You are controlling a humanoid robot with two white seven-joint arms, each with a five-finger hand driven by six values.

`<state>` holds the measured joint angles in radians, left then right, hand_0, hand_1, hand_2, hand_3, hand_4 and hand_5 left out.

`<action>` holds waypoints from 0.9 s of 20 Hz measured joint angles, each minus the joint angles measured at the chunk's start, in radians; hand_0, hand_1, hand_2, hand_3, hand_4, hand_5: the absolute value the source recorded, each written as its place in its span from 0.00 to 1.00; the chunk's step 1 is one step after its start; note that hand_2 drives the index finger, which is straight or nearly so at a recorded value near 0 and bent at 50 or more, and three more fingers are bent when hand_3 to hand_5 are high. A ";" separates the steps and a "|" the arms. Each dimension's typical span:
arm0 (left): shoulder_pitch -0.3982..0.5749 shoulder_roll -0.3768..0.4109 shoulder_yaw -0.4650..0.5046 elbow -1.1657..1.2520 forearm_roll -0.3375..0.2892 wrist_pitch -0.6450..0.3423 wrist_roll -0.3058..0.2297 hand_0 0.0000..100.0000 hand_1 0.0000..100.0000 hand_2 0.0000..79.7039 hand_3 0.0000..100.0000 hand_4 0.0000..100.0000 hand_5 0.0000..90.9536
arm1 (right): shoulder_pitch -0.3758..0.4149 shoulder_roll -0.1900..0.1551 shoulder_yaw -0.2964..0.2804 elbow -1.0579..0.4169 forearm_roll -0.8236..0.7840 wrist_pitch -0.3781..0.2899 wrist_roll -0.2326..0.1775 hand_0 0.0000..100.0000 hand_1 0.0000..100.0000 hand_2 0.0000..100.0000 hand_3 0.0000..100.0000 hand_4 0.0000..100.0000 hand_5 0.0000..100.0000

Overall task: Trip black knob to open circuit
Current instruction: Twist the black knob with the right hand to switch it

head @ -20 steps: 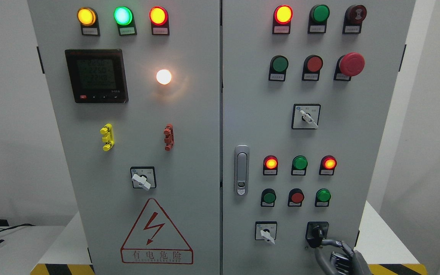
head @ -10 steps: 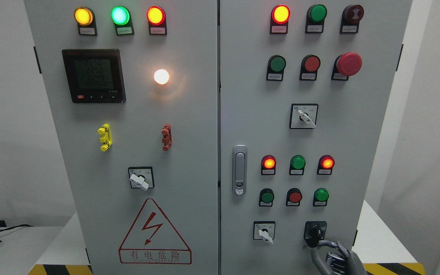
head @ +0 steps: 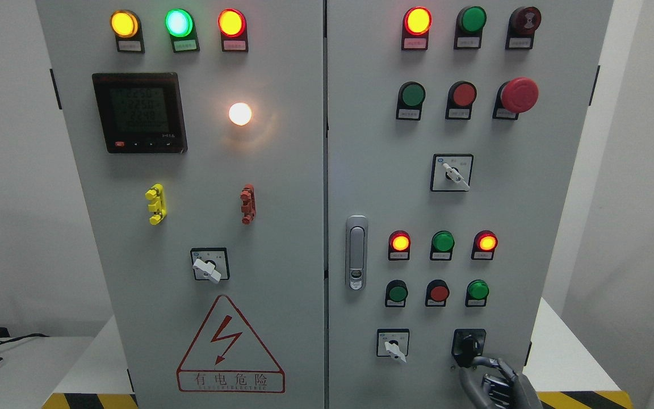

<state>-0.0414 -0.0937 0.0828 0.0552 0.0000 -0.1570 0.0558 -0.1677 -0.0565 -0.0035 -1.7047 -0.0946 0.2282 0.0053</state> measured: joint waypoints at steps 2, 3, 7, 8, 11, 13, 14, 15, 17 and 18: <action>0.000 0.000 0.000 0.000 0.000 0.000 0.000 0.12 0.39 0.00 0.00 0.00 0.00 | -0.001 0.000 0.000 0.000 0.000 0.000 0.000 0.35 0.66 0.42 1.00 1.00 0.96; 0.000 0.000 0.000 0.000 0.000 0.000 0.000 0.12 0.39 0.00 0.00 0.00 0.00 | -0.001 0.001 0.001 0.001 -0.001 0.000 0.000 0.35 0.66 0.42 1.00 1.00 0.96; 0.000 0.000 0.000 0.000 0.000 0.000 0.000 0.12 0.39 0.00 0.00 0.00 0.00 | -0.002 0.001 0.002 0.001 -0.001 0.000 0.000 0.35 0.66 0.42 1.00 1.00 0.96; 0.000 0.000 0.000 0.000 0.000 0.000 0.000 0.12 0.39 0.00 0.00 0.00 0.00 | -0.003 0.001 0.002 0.000 -0.001 0.000 0.000 0.35 0.66 0.42 1.00 1.00 0.96; 0.000 0.000 0.000 0.000 0.000 0.000 0.000 0.12 0.39 0.00 0.00 0.00 0.00 | -0.003 0.002 0.002 0.000 -0.002 0.000 -0.001 0.35 0.66 0.42 1.00 1.00 0.96; 0.000 0.000 0.000 0.000 0.000 0.000 0.000 0.12 0.39 0.00 0.00 0.00 0.00 | -0.003 0.002 0.002 -0.001 -0.002 0.000 -0.001 0.35 0.66 0.42 1.00 1.00 0.96; 0.000 0.000 0.000 0.000 0.000 0.000 0.000 0.12 0.39 0.00 0.00 0.00 0.00 | -0.003 0.002 0.002 -0.001 -0.002 0.000 -0.001 0.35 0.66 0.42 1.00 1.00 0.96; 0.000 0.000 0.000 0.000 0.000 0.000 0.000 0.12 0.39 0.00 0.00 0.00 0.00 | -0.003 0.002 0.002 -0.002 -0.002 0.000 -0.001 0.35 0.66 0.42 1.00 1.00 0.96; 0.000 0.000 0.000 0.000 0.000 0.000 0.000 0.12 0.39 0.00 0.00 0.00 0.00 | -0.003 0.002 0.003 -0.002 -0.002 0.000 -0.002 0.35 0.66 0.42 1.00 1.00 0.96; 0.000 0.000 0.000 0.000 0.000 0.000 0.000 0.12 0.39 0.00 0.00 0.00 0.00 | -0.003 0.002 0.003 -0.002 -0.002 0.000 -0.002 0.35 0.66 0.42 1.00 1.00 0.96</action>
<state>-0.0414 -0.0937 0.0829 0.0552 0.0000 -0.1570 0.0558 -0.1707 -0.0547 -0.0009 -1.7067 -0.0965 0.2285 0.0032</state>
